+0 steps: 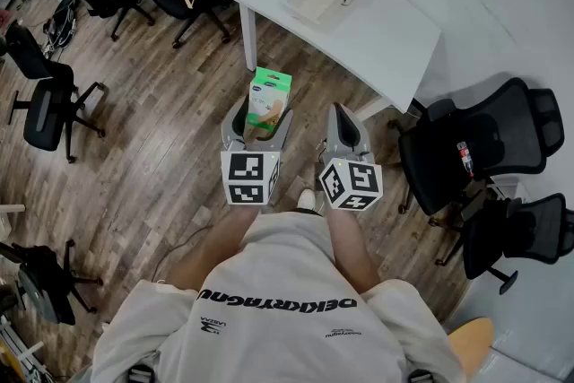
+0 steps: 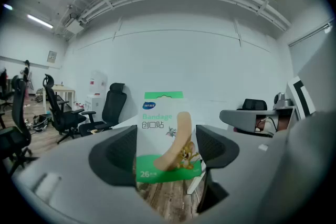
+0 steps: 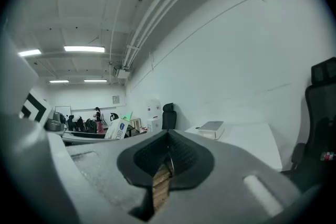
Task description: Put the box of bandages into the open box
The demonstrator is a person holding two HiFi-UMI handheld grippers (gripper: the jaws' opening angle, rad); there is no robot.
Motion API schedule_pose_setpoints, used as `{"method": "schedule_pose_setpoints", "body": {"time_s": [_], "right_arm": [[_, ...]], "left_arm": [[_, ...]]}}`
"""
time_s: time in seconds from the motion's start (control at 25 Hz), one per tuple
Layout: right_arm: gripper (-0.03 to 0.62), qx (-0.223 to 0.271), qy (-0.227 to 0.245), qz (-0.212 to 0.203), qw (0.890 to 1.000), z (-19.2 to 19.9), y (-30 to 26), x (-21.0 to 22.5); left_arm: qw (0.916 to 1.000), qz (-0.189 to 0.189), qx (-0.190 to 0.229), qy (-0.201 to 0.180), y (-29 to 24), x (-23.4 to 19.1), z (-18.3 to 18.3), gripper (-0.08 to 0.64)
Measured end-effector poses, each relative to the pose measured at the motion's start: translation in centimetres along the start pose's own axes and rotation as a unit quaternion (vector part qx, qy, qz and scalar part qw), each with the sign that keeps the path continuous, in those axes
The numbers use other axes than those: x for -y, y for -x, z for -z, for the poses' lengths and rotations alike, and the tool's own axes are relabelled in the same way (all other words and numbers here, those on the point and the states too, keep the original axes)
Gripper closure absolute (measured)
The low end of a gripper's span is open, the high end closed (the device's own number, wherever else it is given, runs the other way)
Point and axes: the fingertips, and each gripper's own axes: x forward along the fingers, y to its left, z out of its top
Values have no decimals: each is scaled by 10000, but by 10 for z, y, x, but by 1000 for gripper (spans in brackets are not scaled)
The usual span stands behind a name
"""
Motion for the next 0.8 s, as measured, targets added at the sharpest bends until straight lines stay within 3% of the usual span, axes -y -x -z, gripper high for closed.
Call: {"method": "schedule_pose_setpoints", "body": {"time_s": [0.36,0.8], "right_arm": [[595,81,34,-247,9997,-19,14,29],[594,129,85,-617,9980,-31,-4,88]], "left_arm": [[9997,-247,92,-3,0,40,-9,199],[9982,-563,209,-49,-49,80,-15,199]]}}
